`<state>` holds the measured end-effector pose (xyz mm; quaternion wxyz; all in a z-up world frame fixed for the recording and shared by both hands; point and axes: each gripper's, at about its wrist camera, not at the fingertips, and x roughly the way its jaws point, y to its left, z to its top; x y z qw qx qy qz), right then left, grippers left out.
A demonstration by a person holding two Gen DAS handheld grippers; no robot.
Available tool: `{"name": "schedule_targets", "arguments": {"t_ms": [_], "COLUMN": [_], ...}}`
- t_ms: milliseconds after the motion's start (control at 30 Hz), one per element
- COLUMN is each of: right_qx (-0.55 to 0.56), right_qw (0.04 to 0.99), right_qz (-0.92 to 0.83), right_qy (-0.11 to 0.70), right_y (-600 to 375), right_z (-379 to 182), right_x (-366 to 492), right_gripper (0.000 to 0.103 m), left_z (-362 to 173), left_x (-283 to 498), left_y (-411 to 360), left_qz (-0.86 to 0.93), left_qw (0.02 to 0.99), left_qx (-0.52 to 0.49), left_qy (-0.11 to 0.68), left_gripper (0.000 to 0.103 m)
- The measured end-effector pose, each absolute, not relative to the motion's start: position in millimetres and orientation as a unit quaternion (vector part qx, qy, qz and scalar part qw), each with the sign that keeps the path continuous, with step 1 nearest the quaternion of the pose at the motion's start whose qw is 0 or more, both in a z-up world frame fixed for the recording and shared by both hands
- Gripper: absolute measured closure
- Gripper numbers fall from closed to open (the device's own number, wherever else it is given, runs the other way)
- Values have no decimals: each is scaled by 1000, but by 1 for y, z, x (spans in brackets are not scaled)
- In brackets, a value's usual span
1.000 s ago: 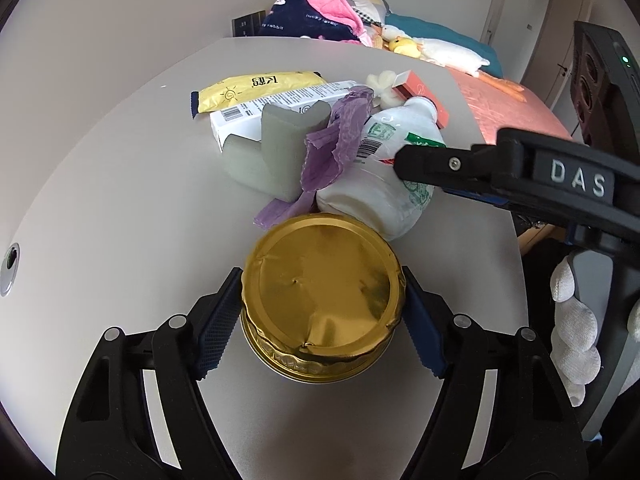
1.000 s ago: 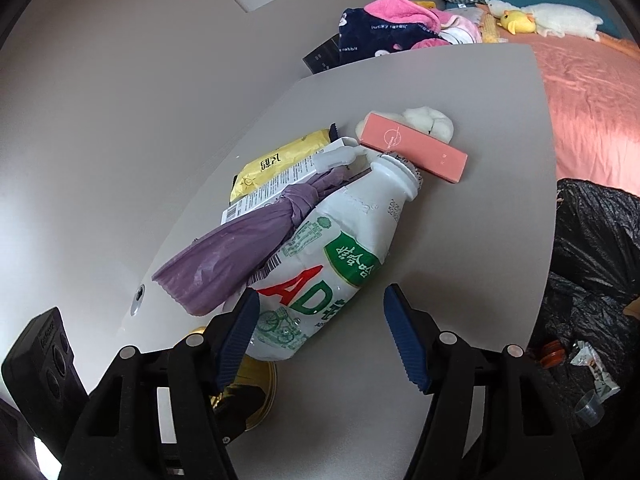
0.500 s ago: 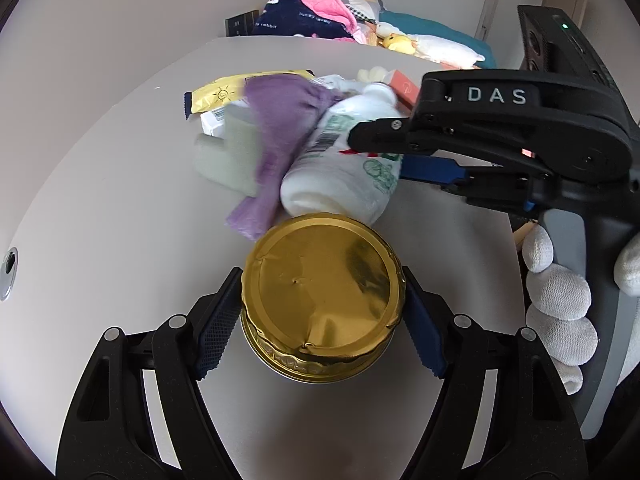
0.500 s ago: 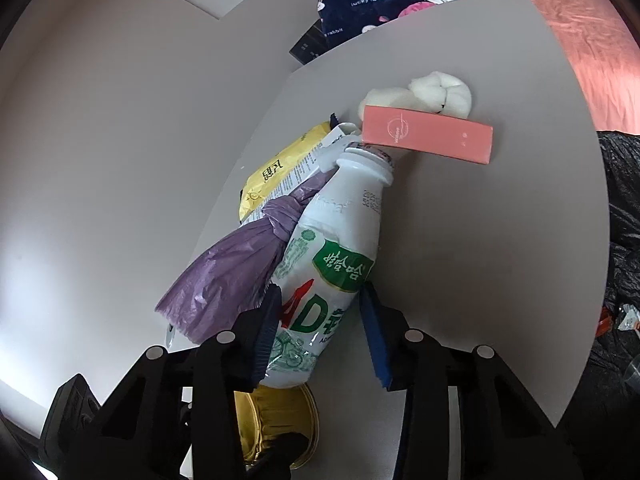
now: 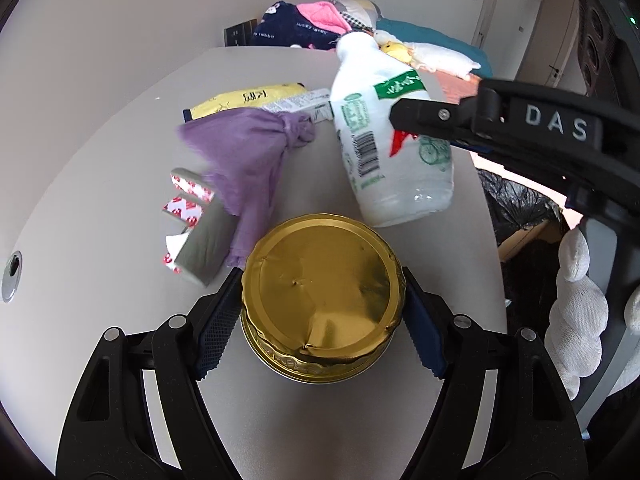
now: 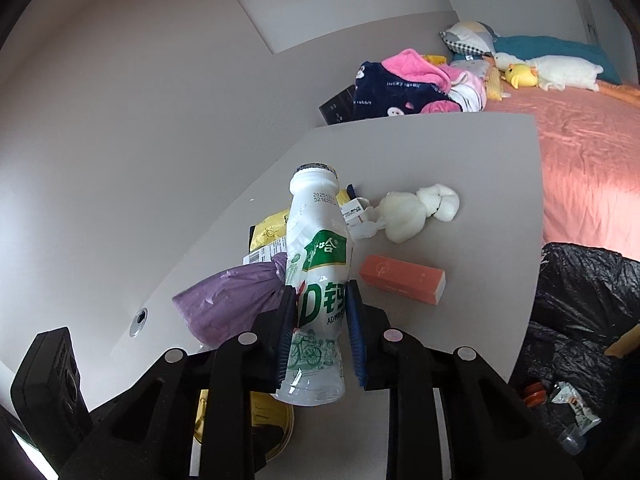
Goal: Collect trash
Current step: 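Grasp the AD milk bottle with the right tool and lift it, then carry the gold tin with the left tool while the right tool carries the AD bottle over the trash bag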
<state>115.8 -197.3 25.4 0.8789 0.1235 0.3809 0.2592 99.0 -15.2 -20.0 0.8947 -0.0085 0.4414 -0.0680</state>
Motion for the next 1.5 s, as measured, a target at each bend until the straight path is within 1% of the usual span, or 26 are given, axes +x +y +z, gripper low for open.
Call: {"name": "schedule_targets", "arguments": {"t_ms": [400, 767, 1500], "right_qx": [107, 125, 146], "right_qw": [896, 904, 919], "right_qz": [240, 223, 169], "right_qy": [358, 342, 324], "right_y": [-224, -263, -332], "right_z": [45, 58, 66], "right_x": [99, 83, 64], "right_gripper": [76, 76, 76], "left_z": [-3, 9, 14], "left_x": [92, 92, 98], "left_y": [-38, -71, -124], "left_qz": [-84, -113, -165], "left_qw": [904, 905, 898], "left_qx": [1, 11, 30], "left_qy": [419, 411, 407], "left_gripper": [30, 30, 30]}}
